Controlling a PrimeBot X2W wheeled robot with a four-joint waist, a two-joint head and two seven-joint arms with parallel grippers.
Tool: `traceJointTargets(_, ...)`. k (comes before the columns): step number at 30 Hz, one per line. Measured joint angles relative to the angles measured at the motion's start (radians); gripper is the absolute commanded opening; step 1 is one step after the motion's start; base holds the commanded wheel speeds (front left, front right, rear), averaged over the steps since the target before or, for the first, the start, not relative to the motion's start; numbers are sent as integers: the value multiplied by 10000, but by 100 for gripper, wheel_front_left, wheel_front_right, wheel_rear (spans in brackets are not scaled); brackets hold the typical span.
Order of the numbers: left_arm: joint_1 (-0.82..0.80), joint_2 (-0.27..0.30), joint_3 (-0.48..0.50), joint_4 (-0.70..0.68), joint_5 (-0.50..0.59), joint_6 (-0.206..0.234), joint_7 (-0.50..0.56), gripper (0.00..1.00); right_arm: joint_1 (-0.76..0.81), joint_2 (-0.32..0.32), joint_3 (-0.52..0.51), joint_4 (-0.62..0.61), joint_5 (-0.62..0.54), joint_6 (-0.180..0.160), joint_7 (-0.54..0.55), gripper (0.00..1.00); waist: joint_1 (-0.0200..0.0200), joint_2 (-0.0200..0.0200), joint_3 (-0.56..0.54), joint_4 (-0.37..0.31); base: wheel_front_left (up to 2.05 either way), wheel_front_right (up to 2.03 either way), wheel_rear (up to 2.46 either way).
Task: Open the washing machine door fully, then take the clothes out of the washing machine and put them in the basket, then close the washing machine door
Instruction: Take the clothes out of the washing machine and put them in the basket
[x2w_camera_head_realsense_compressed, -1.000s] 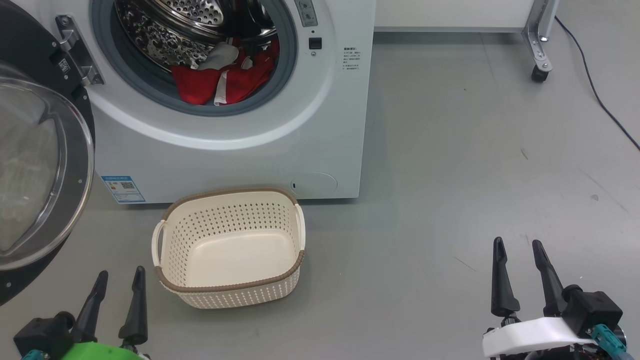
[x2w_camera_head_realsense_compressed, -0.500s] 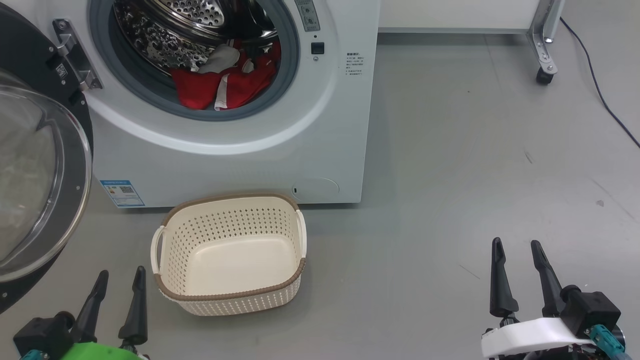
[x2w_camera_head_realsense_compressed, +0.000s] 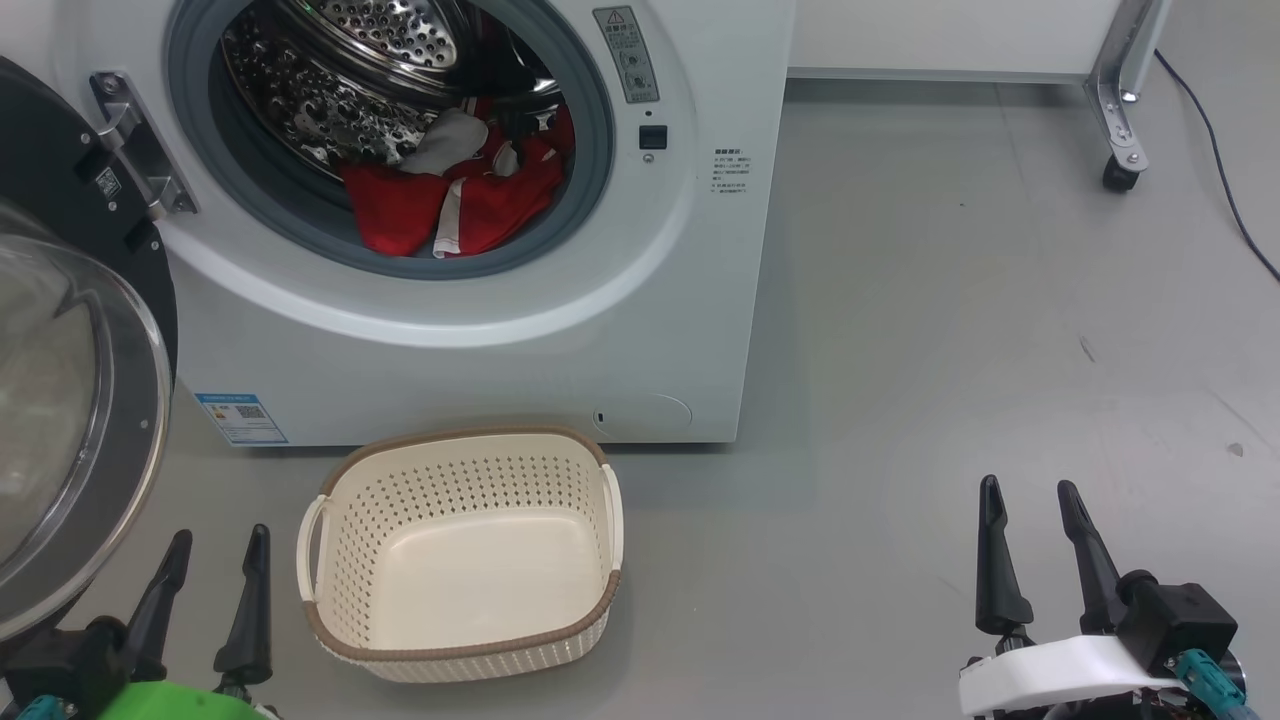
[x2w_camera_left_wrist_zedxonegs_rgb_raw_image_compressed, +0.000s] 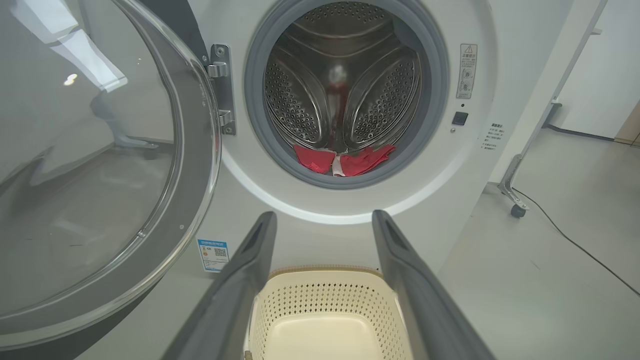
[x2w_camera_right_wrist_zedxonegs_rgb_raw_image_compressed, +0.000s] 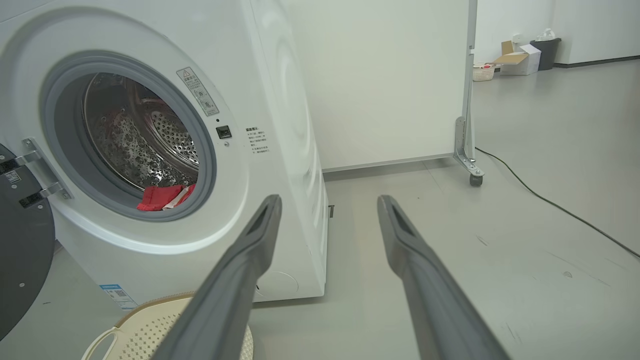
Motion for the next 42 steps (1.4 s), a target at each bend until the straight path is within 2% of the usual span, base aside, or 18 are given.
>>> traceJointTargets(19, 0, -73, -86, -46, 69, -12, 0, 100, -5, 52, 73, 21, 0, -2, 0, 100, 0, 0, 30, 19, 82, -82, 0)
traceJointTargets(42, 0, -94, -320, -61, 148, -15, 0, 100, -23, 82, 81, 38, 0, -4, 0, 100, 0, 0, 111, -92, 11, -11, 0)
